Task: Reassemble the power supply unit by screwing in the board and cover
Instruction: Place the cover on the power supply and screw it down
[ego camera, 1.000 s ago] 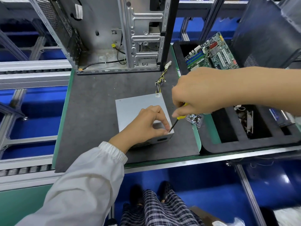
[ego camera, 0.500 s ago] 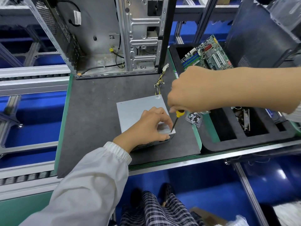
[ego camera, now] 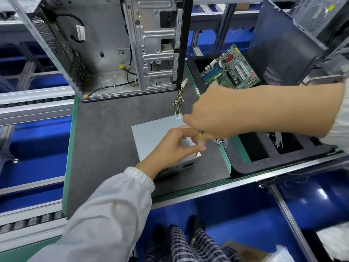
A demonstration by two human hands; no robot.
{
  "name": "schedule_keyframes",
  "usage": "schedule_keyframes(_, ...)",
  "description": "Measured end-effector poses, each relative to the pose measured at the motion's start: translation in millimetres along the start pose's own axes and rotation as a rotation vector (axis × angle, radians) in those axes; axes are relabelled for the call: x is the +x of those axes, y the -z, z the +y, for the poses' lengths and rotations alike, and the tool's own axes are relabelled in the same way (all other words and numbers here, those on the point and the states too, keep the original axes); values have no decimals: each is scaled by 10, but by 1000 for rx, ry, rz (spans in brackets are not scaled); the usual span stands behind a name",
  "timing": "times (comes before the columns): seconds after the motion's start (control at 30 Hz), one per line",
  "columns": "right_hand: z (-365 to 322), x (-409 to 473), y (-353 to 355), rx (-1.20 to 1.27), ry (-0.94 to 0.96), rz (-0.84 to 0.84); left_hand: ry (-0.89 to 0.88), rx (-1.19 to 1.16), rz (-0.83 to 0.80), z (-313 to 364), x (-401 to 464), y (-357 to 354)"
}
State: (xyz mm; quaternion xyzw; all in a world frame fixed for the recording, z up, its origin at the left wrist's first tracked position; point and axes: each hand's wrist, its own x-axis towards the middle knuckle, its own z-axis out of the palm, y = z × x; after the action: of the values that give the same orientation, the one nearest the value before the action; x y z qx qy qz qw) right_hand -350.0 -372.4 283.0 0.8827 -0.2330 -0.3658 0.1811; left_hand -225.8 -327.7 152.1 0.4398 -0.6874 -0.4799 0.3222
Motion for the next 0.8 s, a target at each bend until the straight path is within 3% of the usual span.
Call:
schedule_keyframes(0.23, 12, -64, 54, -99, 8, 74, -11, 32, -83, -14, 79, 89)
schedule_keyframes(0.4, 4, -25, -52, -53, -29, 59, -54, 27, 16, -12, 35, 23)
schedule_keyframes(0.5, 16, -57, -52, -55, 66, 112, -81, 76, -3, 20, 43, 32)
schedule_keyframes(0.6, 3, -89, -2, -77, 26, 88, -73, 70, -52, 32, 67, 93)
schedule_keyframes(0.8, -41, -85, -46, -121, -21, 80, -27, -15, 94, 3, 71, -18)
